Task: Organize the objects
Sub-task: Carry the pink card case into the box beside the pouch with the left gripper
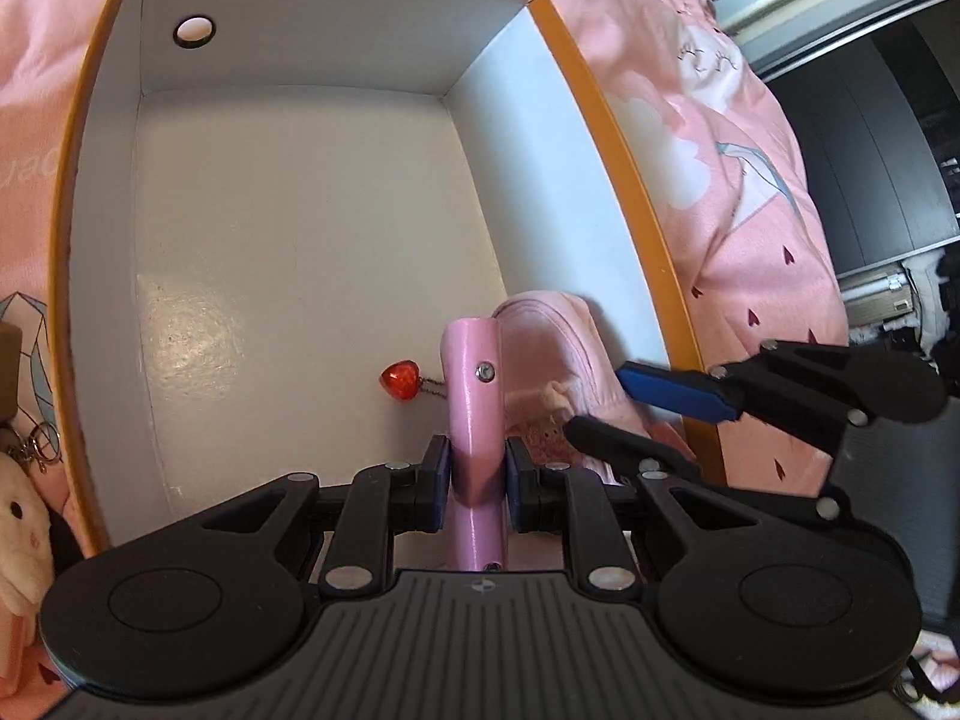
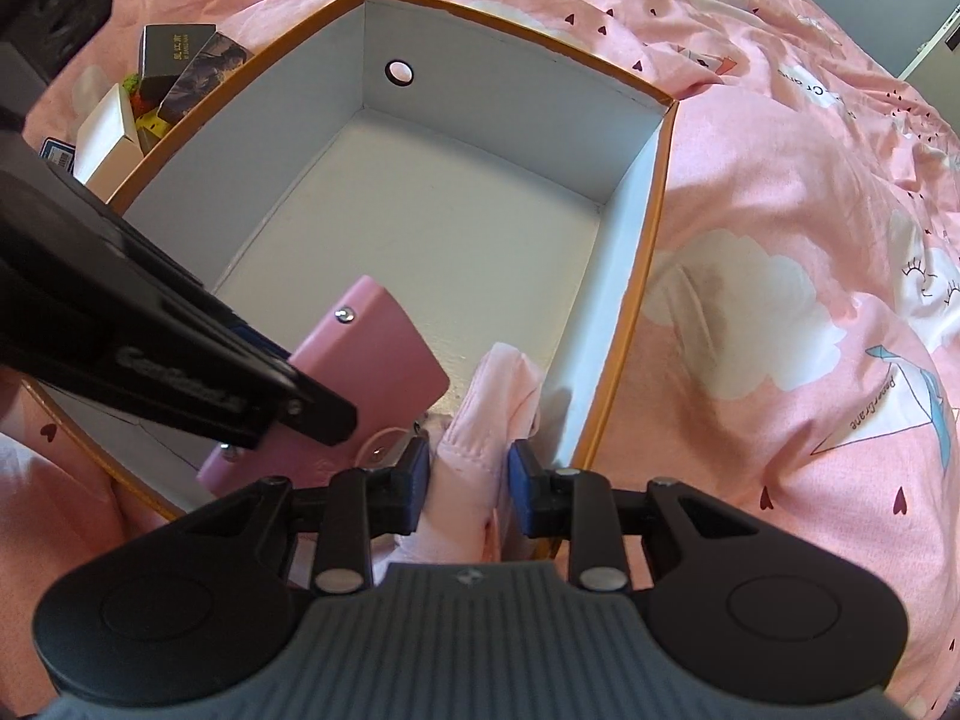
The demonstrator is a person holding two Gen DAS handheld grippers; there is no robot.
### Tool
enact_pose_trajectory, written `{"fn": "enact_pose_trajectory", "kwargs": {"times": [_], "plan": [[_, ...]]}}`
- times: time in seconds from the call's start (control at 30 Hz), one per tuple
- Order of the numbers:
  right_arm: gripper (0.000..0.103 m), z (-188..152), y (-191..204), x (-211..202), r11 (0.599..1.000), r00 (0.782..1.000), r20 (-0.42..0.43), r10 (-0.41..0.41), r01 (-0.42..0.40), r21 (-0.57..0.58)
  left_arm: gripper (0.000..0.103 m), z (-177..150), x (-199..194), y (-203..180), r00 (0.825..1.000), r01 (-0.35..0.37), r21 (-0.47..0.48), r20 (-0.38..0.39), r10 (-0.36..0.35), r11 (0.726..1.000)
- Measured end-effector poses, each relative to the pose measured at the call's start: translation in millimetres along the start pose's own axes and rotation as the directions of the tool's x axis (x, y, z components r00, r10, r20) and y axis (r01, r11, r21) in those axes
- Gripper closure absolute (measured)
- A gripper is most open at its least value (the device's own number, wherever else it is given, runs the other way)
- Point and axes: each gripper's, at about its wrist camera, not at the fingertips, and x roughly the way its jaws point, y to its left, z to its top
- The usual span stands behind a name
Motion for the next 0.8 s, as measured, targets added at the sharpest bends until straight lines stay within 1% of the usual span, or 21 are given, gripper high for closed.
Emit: {"fn": "enact_pose_trajectory", "kwargs": {"times": [0.07, 0.13, 0.2, 0.27, 0.33, 0.43, 0.5, 0.57, 0.67, 0.73, 0.8], "plan": [[0.073, 0, -1, -1, 1.0, 1.0, -0.002, 0.005, -0.005, -0.001, 0.083, -1, 4, -5, 0.999, -0.034, 0.012, 0.019, 0.034, 0.999], [0.072, 0, -1, -3, 1.0, 1.0, -0.004, 0.013, -0.013, 0.002, 0.083, -1, 8, -6, 0.999, -0.041, 0.008, 0.022, 0.041, 0.999], [0.065, 0, -2, -6, 1.0, 1.0, -0.001, 0.03, -0.03, 0.007, 0.083, -3, 12, -7, 0.999, -0.043, 0.007, 0.017, 0.043, 0.999], [0.056, 0, -3, -13, 0.999, 1.0, 0.007, 0.028, -0.029, 0.015, 0.082, -6, 14, -10, 0.998, -0.055, 0.027, 0.039, 0.054, 0.998], [0.056, -1, -4, -19, 1.0, 0.999, 0.021, 0.03, -0.03, 0.007, 0.082, -8, 15, -14, 0.996, -0.065, 0.054, 0.065, 0.061, 0.996], [0.06, -3, -6, -26, 0.999, 0.999, 0.025, 0.045, -0.046, 0.018, 0.082, -9, 17, -16, 0.995, -0.059, 0.07, 0.088, 0.052, 0.996], [0.073, -5, -7, -27, 0.999, 0.999, 0.018, 0.04, -0.04, 0.015, 0.082, -9, 18, -12, 0.995, -0.025, 0.044, 0.097, 0.021, 0.999], [0.077, -9, -9, -25, 0.998, 0.999, 0.001, 0.046, -0.046, 0.031, 0.077, -9, 16, -8, 0.995, 0.01, 0.018, 0.094, -0.012, 1.0], [0.081, -13, -15, -22, 0.992, 0.996, -0.018, 0.09, -0.088, 0.093, 0.072, -10, 15, -2, 0.993, 0.087, -0.028, 0.081, -0.085, 0.996], [0.082, -14, -18, -22, 0.986, 0.995, -0.011, 0.099, -0.096, 0.134, 0.072, -9, 16, 1, 0.991, 0.11, -0.055, 0.077, -0.106, 0.992], [0.086, -16, -26, -22, 0.969, 0.991, -0.009, 0.134, -0.129, 0.21, 0.072, -9, 16, 5, 0.99, 0.132, -0.087, 0.071, -0.126, 0.987]]}}
